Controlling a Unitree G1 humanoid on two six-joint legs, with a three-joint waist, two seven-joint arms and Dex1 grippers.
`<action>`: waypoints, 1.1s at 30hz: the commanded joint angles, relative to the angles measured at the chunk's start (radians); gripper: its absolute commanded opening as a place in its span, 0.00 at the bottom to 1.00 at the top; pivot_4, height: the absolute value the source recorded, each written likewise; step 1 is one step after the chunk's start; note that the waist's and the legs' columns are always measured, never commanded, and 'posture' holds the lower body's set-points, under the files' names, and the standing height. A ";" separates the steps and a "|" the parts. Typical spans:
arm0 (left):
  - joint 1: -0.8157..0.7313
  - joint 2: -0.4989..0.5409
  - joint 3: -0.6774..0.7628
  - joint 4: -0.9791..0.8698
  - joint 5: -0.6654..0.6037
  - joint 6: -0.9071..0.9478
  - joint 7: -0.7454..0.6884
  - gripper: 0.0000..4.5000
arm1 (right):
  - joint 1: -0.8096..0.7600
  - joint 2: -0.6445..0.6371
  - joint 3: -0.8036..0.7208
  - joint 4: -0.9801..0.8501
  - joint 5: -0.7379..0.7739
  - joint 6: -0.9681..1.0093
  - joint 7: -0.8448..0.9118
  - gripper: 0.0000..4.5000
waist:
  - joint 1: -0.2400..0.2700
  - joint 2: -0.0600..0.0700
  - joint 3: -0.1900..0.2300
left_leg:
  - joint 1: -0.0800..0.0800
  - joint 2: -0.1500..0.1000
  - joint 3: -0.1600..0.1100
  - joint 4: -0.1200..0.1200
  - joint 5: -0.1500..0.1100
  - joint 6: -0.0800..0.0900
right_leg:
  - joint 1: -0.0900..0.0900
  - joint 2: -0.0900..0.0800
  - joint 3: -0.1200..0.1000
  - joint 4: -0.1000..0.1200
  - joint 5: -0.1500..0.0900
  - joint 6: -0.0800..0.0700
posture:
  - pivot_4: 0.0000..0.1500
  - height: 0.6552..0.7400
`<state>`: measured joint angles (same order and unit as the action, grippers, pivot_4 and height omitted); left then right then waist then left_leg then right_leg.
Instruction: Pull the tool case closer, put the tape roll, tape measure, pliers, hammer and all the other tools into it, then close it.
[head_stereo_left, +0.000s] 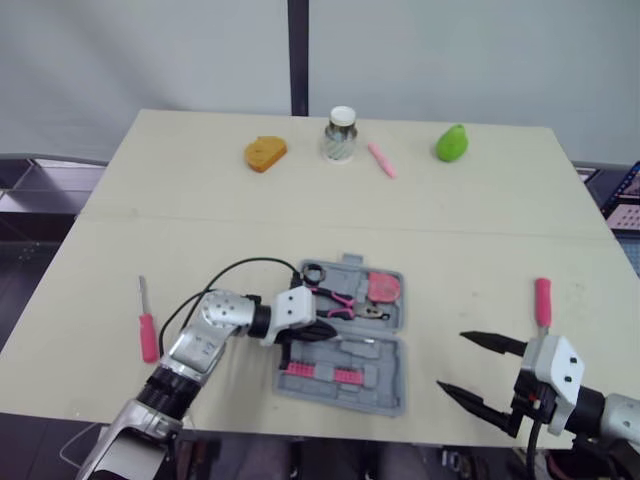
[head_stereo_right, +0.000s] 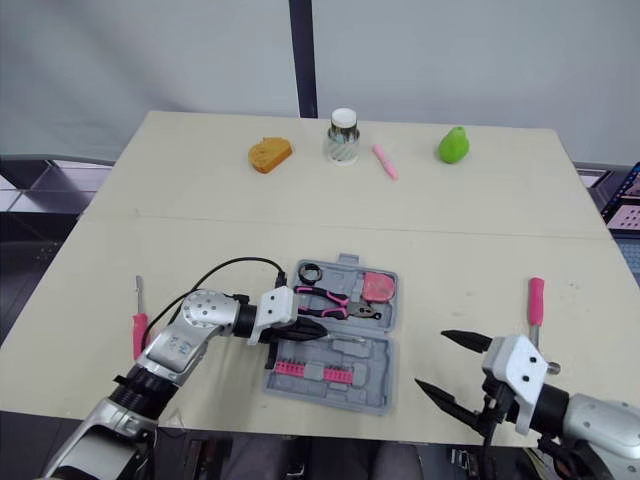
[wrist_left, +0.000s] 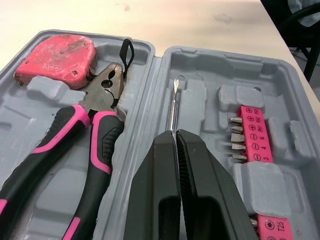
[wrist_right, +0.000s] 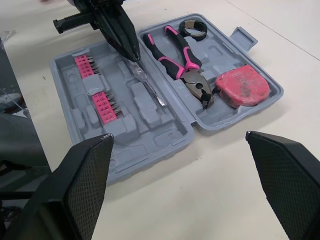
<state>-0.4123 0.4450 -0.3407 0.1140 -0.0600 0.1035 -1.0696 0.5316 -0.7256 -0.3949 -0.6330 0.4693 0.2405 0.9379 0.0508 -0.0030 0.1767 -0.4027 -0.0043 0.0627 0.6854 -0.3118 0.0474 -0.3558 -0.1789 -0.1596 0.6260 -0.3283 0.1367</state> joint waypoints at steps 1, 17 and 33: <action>0.013 0.000 -0.005 0.002 0.008 -0.024 0.008 0.03 | 0.009 0.004 -0.029 -0.020 0.021 -0.007 0.003 1.00 | 0.000 0.000 0.000 | 0.000 0.000 0.000 0.000 0.000 0.000 | 0.000 0.000 0.000 0.000 0.000 0.000 | 1.00 0.47; 0.010 -0.015 -0.026 0.084 0.063 -0.042 0.053 0.03 | 0.017 0.002 -0.036 -0.026 0.017 -0.003 -0.003 1.00 | 0.001 0.000 0.000 | 0.000 0.000 0.000 0.000 0.000 0.000 | 0.000 0.000 0.000 0.000 0.000 0.000 | 1.00 0.47; 0.003 -0.010 -0.097 0.079 0.122 0.052 0.059 0.03 | 0.030 0.007 -0.042 -0.043 0.017 0.003 -0.013 1.00 | 0.005 0.002 -0.004 | 0.002 -0.001 -0.001 0.000 0.000 0.000 | 0.003 -0.001 0.000 0.000 0.000 0.000 | 1.00 0.47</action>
<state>-0.4265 0.4337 -0.3939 0.1663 0.0060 0.1145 -1.0180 0.5539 -0.7256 -0.4011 -0.6377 0.4725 0.2432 0.9378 0.0560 -0.0007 0.1724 -0.3999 -0.0051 0.0619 0.6853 -0.3121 0.0478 -0.3523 -0.1798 -0.1596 0.6257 -0.3283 0.1368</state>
